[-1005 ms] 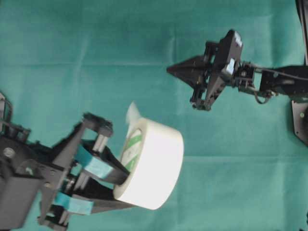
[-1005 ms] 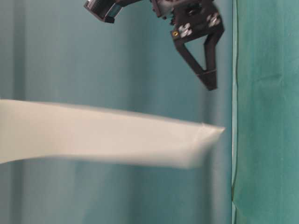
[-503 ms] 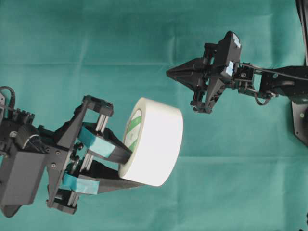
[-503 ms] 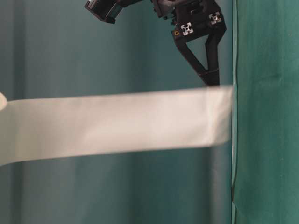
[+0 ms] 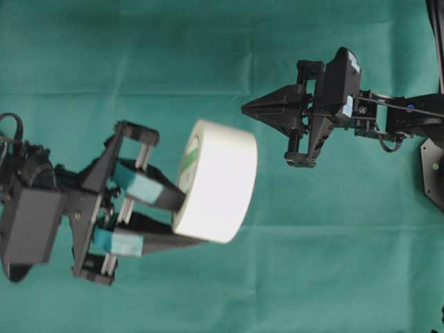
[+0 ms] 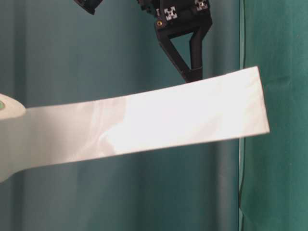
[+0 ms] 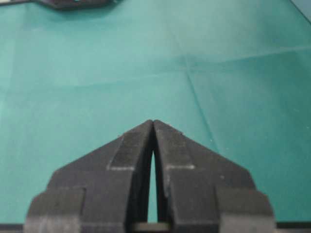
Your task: Peel off the duct tape with your right arm.
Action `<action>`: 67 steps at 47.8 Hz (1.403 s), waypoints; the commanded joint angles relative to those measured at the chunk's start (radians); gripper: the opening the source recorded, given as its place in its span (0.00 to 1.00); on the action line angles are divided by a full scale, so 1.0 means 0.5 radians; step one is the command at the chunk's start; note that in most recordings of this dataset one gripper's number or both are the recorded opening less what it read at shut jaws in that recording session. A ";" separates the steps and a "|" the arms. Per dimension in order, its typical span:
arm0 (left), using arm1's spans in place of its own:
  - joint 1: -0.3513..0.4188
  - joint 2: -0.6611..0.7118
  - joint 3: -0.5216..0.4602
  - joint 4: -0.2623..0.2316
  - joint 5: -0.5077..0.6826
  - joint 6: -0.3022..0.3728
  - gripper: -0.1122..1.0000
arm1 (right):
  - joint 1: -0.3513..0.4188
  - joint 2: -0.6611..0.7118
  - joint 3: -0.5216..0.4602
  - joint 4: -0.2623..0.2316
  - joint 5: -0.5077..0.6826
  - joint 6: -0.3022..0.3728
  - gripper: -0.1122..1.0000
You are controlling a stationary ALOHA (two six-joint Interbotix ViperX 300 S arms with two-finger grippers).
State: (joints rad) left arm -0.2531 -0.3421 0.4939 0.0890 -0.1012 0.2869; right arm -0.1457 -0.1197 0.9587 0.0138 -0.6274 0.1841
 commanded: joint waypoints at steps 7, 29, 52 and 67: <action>0.098 -0.083 0.037 -0.037 -0.107 0.000 0.28 | 0.031 -0.049 -0.015 -0.018 -0.009 0.003 0.01; 0.190 -0.092 0.095 -0.061 -0.236 -0.003 0.28 | 0.086 -0.049 -0.009 -0.064 -0.009 0.006 0.02; 0.218 -0.092 0.089 -0.067 -0.239 -0.003 0.28 | 0.199 -0.043 -0.006 -0.064 -0.018 0.006 0.34; 0.218 -0.092 0.083 -0.067 -0.242 -0.003 0.28 | 0.202 0.049 -0.052 -0.061 -0.037 0.006 0.51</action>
State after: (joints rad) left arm -0.1457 -0.3605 0.5584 0.0568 -0.2056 0.2838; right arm -0.0460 -0.0982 0.9587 -0.0169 -0.6320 0.1871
